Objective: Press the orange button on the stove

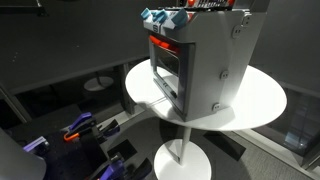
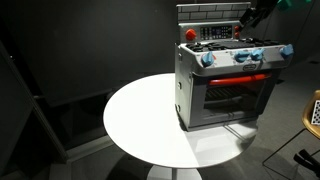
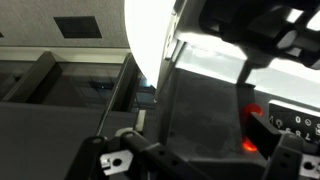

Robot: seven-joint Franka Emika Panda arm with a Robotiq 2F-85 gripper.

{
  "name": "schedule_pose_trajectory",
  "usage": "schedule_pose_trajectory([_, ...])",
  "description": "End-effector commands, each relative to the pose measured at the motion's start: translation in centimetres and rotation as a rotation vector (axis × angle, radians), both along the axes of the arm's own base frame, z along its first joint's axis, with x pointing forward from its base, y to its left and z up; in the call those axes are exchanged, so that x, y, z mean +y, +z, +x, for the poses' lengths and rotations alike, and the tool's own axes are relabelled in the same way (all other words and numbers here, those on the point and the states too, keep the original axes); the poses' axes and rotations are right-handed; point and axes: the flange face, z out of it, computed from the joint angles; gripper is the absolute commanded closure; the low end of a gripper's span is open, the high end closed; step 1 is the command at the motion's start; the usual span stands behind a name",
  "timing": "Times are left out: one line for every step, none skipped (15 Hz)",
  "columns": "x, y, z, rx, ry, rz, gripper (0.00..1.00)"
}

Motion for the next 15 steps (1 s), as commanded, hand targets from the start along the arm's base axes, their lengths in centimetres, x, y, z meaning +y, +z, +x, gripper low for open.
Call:
schedule_pose_trajectory([0.3, 0.4, 1.7, -0.02, 0.01, -0.009, 0.0])
schedule_pose_trajectory([0.4, 0.4, 1.9, -0.021, 0.013, -0.012, 0.0])
schedule_pose_trajectory([0.4, 0.3, 1.9, -0.02, 0.014, -0.012, 0.0])
schedule_pose_trajectory([0.4, 0.3, 1.9, -0.017, 0.013, -0.011, 0.0])
schedule_pose_trajectory([0.3, 0.3, 1.6, -0.013, 0.007, -0.009, 0.0])
schedule_pose_trajectory([0.3, 0.3, 1.3, -0.004, 0.005, 0.0, 0.0])
schedule_pose_trajectory([0.3, 0.5, 0.8, 0.013, -0.001, 0.013, 0.0])
schedule_pose_trajectory([0.3, 0.5, 0.4, 0.027, -0.002, 0.021, 0.0])
schedule_pose_trajectory([0.3, 0.7, -0.2, 0.042, -0.003, 0.032, 0.0])
schedule_pose_trajectory([0.3, 1.0, -0.8, 0.059, -0.006, 0.042, 0.0])
schedule_pose_trajectory([0.3, 1.5, -1.6, 0.079, -0.011, 0.055, 0.0])
schedule_pose_trajectory([0.3, 2.0, -2.4, 0.097, -0.016, 0.061, 0.0])
schedule_pose_trajectory([0.3, 2.6, -3.1, 0.117, -0.024, 0.067, 0.0])
schedule_pose_trajectory([0.3, 3.5, -4.1, 0.149, -0.025, 0.076, 0.0])
schedule_pose_trajectory([0.4, 4.2, -5.1, 0.185, -0.028, 0.087, 0.0])
